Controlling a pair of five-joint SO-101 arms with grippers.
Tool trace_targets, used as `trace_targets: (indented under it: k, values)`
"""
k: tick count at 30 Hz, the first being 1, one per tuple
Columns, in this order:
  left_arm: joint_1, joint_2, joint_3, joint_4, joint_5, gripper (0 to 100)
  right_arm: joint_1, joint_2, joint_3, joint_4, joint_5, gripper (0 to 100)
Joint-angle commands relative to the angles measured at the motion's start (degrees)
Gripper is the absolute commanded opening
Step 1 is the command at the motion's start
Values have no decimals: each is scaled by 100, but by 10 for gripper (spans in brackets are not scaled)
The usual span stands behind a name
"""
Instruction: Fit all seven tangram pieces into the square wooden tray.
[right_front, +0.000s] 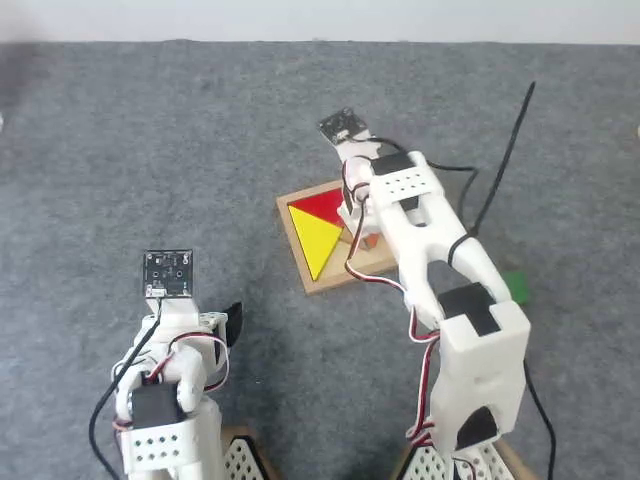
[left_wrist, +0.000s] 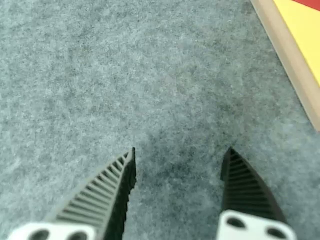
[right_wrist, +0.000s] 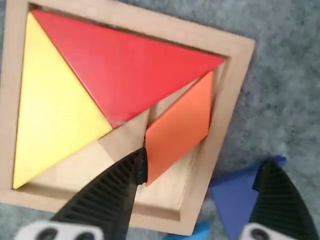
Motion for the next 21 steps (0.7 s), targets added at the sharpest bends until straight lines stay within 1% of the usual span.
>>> trace_targets:
  k: [1, 4, 9, 17, 21]
  values:
    - [9, -123, -127, 26, 44, 271, -40, 31, -70, -57, 26, 340]
    - [9, -123, -127, 26, 44, 271, 4, 101, -53, 31, 202, 340]
    - [9, -123, -127, 26, 44, 271, 145, 75, -62, 321, 220, 340]
    - [9, -123, -127, 26, 44, 271, 505, 75, -70, 277, 220, 340]
    - [9, -123, -127, 26, 44, 271, 549, 75, -123, 268, 220, 340]
